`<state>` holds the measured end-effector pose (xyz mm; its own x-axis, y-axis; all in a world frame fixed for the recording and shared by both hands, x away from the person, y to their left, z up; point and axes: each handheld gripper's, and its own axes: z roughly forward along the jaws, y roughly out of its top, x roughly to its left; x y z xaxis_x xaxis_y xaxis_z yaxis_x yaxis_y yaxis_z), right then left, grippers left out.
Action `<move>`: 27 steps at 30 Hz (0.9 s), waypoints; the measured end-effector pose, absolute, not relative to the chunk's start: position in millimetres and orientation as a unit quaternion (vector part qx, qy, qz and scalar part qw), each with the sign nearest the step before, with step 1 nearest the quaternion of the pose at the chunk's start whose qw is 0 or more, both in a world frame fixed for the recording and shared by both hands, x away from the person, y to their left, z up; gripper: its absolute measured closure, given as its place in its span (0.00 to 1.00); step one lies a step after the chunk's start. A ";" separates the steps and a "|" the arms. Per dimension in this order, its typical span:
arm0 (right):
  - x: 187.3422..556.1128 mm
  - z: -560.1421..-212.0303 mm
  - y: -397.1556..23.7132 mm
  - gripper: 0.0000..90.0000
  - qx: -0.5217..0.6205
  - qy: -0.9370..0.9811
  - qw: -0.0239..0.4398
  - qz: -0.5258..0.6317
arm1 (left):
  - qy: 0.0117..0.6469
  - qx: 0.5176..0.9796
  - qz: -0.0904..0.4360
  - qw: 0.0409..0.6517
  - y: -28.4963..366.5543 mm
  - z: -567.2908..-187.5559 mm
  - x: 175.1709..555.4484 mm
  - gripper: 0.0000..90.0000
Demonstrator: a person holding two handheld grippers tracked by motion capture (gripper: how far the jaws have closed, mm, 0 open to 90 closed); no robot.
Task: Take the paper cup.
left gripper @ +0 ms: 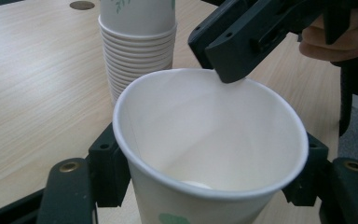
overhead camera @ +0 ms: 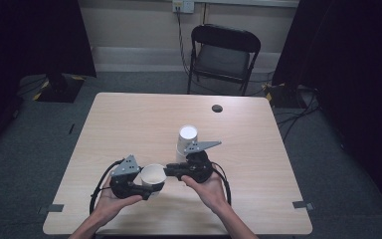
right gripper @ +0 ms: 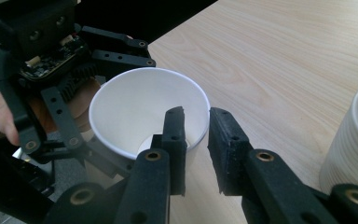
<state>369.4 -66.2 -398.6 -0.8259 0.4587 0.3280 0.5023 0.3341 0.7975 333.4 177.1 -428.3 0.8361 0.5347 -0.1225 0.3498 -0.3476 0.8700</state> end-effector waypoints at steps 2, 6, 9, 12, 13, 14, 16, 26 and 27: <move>369.2 -398.2 -67.8 0.85 -0.292 -0.815 0.018 -0.501 | 0.274 0.814 0.092 0.503 177.2 -428.3 333.6 0.35; 368.5 -396.9 -71.6 0.85 -0.290 -0.816 0.011 -0.500 | 0.277 0.814 0.096 0.502 179.1 -427.7 334.3 0.35; 368.2 -396.8 -74.4 0.85 -0.292 -0.815 0.008 -0.501 | 0.284 0.809 0.100 0.504 181.6 -427.3 335.1 0.35; 367.5 -397.4 -79.2 0.85 -0.295 -0.815 0.002 -0.498 | 0.291 0.805 0.102 0.506 185.0 -427.7 336.5 0.35; 367.2 -397.7 -81.1 0.85 -0.296 -0.815 0.000 -0.498 | 0.295 0.803 0.102 0.507 186.5 -427.9 337.4 0.35; 366.8 -398.0 -84.0 0.85 -0.297 -0.815 -0.004 -0.497 | 0.298 0.801 0.102 0.508 186.9 -427.9 337.5 0.35; 366.3 -398.4 -86.9 0.85 -0.299 -0.814 -0.006 -0.498 | 0.300 0.800 0.104 0.509 188.2 -427.7 338.7 0.35; 358.8 -400.8 -111.7 0.79 -0.315 -0.805 -0.035 -0.502 | 0.322 0.788 0.113 0.512 196.8 -424.2 344.1 0.35; 358.2 -401.0 -113.7 0.78 -0.317 -0.804 -0.038 -0.501 | 0.329 0.784 0.115 0.514 198.0 -423.5 346.6 0.35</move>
